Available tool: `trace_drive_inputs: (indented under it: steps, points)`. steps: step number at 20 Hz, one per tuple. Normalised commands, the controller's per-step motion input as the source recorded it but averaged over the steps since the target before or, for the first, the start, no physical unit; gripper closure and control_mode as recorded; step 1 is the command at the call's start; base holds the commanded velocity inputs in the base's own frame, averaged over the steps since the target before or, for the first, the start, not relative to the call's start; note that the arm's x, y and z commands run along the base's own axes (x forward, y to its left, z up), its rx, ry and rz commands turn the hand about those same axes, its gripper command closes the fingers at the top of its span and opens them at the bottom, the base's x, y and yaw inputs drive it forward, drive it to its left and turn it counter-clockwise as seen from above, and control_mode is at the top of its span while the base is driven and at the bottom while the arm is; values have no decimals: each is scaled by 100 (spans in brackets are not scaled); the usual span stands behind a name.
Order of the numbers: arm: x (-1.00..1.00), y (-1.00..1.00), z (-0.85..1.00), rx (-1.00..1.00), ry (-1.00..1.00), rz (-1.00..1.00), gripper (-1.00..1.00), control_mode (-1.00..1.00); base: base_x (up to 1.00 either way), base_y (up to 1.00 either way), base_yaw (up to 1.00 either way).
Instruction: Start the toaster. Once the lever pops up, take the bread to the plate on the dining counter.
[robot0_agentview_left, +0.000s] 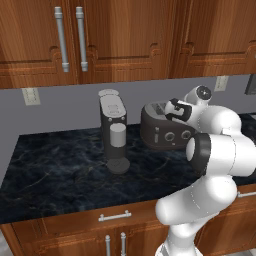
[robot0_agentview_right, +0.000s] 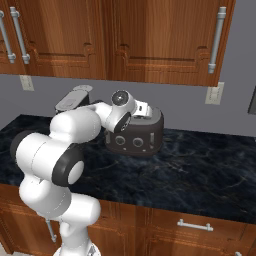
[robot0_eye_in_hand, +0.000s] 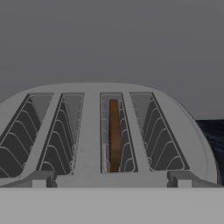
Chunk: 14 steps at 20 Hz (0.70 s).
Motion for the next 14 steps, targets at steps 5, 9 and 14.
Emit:
trace_drive_inputs:
  steps: [5, 9, 14]
  points:
    - [0, 0, 0, 0, 0, 0, -100, -100, 0, 0, 0]
    - [0, 0, 0, 0, 0, 0, -100, -100, 0, 0, 0]
    - [0, 0, 0, 0, 0, 0, -100, -100, 0, 0, 0]
